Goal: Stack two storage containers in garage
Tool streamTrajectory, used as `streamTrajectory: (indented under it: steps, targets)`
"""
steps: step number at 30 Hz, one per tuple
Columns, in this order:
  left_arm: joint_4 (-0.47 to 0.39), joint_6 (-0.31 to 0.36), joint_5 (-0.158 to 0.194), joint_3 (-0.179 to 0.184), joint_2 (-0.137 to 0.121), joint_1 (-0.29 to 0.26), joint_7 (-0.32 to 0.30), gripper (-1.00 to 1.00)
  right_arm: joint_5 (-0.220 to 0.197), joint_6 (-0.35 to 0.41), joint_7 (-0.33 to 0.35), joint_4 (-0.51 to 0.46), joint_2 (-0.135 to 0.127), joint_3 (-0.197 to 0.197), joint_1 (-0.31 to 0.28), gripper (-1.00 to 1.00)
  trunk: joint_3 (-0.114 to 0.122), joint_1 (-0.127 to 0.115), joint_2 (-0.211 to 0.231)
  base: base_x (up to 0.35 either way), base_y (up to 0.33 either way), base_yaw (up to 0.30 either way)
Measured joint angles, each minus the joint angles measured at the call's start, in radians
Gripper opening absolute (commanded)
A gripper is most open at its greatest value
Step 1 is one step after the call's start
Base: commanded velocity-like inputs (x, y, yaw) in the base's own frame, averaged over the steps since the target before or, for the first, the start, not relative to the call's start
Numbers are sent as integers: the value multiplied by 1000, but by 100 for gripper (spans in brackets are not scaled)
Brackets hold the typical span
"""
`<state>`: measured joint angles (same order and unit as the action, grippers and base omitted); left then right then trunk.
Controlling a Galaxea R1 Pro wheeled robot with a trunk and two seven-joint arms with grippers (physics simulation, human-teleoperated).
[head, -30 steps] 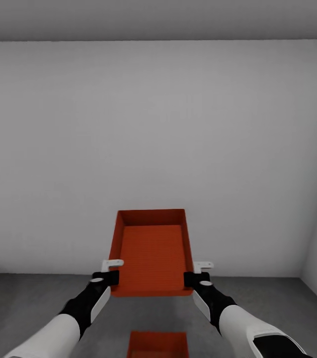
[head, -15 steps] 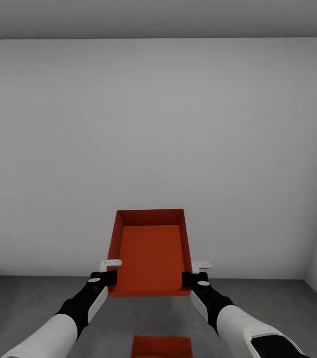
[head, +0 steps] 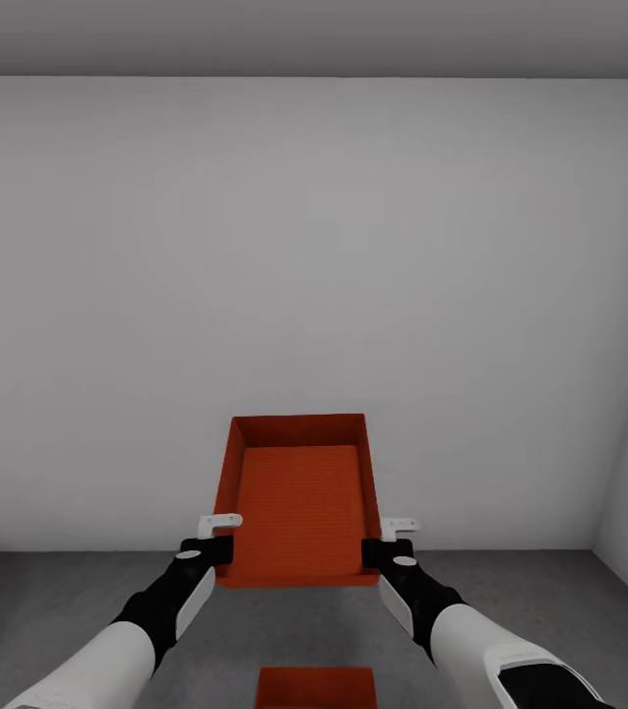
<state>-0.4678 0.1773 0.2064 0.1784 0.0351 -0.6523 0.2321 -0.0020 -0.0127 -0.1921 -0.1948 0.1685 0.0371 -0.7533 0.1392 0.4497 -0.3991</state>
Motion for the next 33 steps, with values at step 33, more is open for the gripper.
streamTrajectory:
  steps: [33]
  targets:
    - [0,0,0,-1,-6,0,-8,-100,1,0,-8,0,6,1,0,-100,-34,0,0,0,0,-1]
